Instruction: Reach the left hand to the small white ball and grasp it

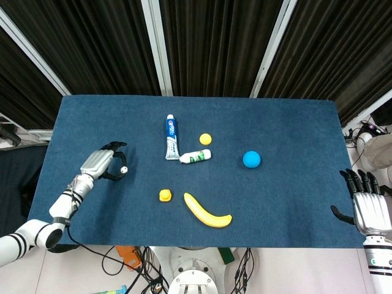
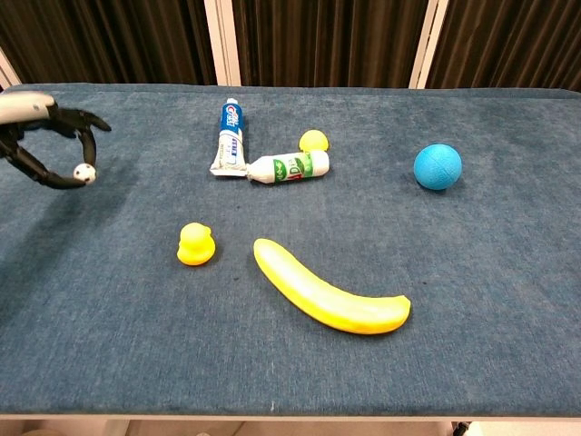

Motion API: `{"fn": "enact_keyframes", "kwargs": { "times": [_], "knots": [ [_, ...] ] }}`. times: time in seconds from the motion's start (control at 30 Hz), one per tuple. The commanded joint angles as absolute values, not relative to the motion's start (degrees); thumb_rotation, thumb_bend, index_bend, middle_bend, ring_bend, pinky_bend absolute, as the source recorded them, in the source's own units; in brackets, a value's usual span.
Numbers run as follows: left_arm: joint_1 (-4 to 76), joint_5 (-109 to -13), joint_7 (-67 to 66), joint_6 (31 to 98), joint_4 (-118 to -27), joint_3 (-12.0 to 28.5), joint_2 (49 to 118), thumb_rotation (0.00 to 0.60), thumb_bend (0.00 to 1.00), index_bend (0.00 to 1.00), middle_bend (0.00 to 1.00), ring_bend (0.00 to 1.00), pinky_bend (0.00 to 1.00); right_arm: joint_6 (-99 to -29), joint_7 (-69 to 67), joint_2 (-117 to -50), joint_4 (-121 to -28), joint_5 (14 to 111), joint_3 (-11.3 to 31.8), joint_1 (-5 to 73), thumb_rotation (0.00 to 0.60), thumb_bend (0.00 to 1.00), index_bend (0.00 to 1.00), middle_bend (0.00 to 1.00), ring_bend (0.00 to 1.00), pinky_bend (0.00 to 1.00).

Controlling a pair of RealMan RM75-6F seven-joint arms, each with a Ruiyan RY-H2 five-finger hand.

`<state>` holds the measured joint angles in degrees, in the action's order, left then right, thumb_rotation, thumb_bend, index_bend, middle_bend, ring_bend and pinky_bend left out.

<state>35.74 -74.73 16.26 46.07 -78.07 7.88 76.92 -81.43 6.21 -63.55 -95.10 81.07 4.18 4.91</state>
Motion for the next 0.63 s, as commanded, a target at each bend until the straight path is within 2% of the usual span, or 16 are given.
{"fn": "enact_keyframes", "kwargs": {
  "times": [0.03,0.2,0.37,0.63],
  "knots": [
    [35.2,-75.1,13.5,47.4,-92.9,8.9,65.3,0.600,0.38,0.58,0.10,0.00,0.10,-81.5,6.2,-63.5,-95.1,81.1,4.1,4.9,0.600,0.35,0.17,0.16,0.09,0.00],
    [35.2,-75.3,14.8,46.0,-104.0,9.7,55.0,0.600,0.38,0.58,0.10,0.00,0.10,-81.5,6.4,-63.5,-95.2,81.4,4.0,4.8,0.600,0.35,0.17,0.16,0.09,0.00],
    [35.4,-76.8,19.0,45.0,-110.5,10.7,48.3,0.600,0.38,0.58,0.10,0.00,0.10,-81.6,6.5,-63.6,-95.2,81.4,4.0,4.8,0.600,0.35,0.17,0.16,0.09,0.00],
    [35.3,-85.1,31.1,45.0,-114.6,11.5,40.7,0.600,0.38,0.58,0.10,0.00,0.10,-81.5,6.3,-63.5,-95.1,81.2,4.1,4.9,0.600,0.35,0.17,0.16,0.09,0.00]
  ]
}}
